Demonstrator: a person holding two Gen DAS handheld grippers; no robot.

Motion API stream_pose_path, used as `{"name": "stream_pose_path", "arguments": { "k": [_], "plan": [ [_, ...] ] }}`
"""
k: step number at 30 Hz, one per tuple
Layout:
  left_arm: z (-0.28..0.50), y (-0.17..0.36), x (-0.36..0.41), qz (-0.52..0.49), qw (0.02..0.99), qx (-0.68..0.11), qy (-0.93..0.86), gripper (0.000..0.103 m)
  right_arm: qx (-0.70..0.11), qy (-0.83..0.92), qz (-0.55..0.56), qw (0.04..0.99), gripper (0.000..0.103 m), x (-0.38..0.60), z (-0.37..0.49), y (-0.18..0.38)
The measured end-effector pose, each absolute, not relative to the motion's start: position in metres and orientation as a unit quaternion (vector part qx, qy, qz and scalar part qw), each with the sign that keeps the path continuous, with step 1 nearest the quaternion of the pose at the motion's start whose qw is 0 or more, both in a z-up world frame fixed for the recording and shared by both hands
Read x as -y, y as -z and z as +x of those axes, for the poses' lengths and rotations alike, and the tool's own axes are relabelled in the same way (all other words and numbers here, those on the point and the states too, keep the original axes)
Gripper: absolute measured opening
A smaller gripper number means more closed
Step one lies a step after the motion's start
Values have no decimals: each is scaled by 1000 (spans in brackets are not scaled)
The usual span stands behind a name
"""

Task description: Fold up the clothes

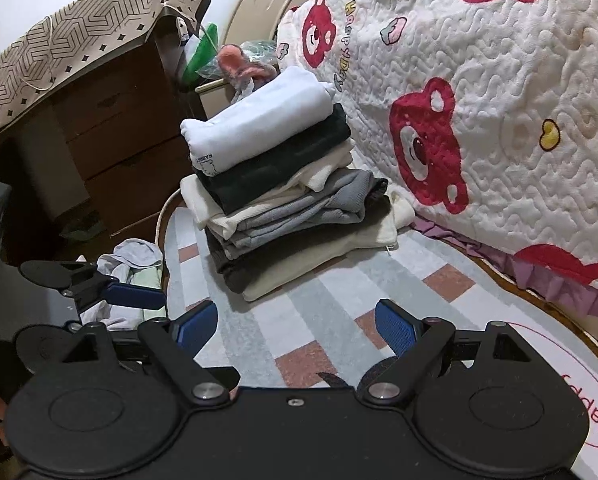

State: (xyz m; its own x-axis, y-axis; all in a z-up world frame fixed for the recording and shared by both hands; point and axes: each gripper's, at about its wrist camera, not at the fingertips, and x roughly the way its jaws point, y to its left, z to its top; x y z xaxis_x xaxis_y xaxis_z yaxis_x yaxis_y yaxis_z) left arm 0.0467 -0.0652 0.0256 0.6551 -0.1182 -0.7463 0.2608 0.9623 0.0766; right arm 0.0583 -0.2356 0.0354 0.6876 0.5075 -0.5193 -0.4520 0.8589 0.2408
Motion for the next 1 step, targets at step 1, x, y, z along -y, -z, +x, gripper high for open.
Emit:
{"name": "stream_pose_path", "arguments": {
  "k": [1],
  "plan": [
    [47,-25,66,91,905,-402,105,103,-296,-262,46,917,89,236,58,-35]
  ]
}}
